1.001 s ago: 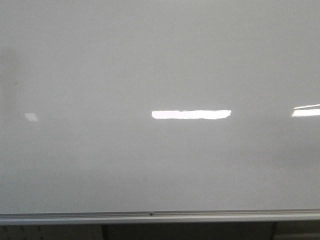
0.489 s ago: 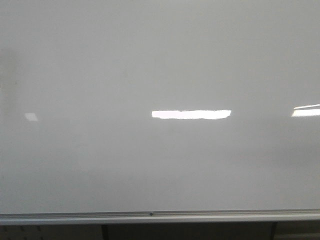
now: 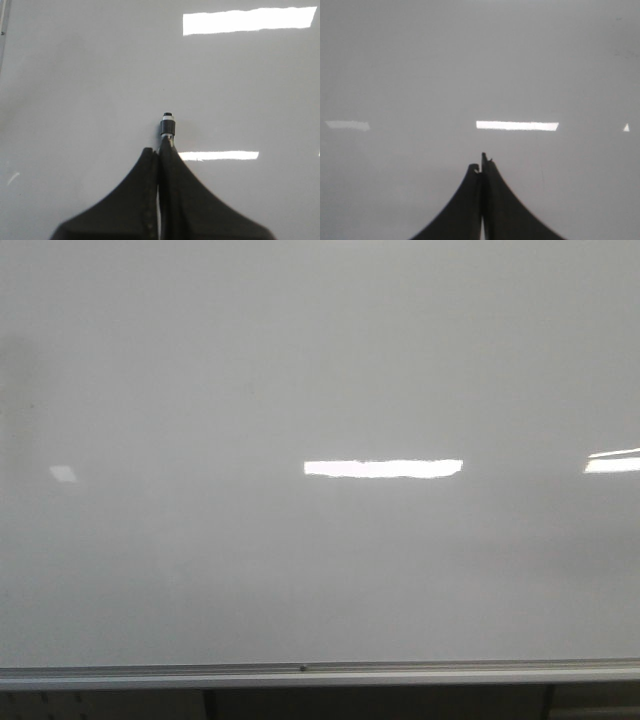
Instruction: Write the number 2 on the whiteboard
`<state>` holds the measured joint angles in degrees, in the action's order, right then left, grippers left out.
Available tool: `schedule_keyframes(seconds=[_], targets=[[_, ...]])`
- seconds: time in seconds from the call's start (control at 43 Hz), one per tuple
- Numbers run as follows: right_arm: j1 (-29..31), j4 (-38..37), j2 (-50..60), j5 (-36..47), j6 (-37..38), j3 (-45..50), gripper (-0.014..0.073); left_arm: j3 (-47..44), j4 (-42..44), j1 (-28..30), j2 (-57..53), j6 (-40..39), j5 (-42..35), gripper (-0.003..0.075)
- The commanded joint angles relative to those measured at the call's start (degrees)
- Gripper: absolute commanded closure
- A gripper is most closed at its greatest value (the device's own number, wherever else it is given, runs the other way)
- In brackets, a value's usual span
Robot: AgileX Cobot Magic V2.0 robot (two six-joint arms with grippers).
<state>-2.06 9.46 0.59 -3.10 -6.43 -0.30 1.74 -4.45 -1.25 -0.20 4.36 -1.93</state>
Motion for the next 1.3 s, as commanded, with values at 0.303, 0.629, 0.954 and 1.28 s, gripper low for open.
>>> schedule_keyframes(seconds=[0.303,0.629,0.954,1.28], targets=[[0.26,-0.62,-7.98,-7.68,-0.17,-21.14,0.0664,25.11,-0.12,-0.03,6.13,-0.09,11.06,0.074],[0.26,-0.62,-21.23,-17.34,-0.17,-33.67,0.0664,37.15,-0.12,-0.03,18.23,-0.09,24.36,0.074],[0.26,-0.62,-29.27,-20.92,-0.17,-33.51,0.0664,36.46,-0.69,-0.03,24.03,-0.09,29.85,0.074],[0.26,-0.62,-33.51,-22.64,-0.17,-32.88,0.0664,36.46,-2.18,-0.03,25.37,-0.09,33.38,0.074]])
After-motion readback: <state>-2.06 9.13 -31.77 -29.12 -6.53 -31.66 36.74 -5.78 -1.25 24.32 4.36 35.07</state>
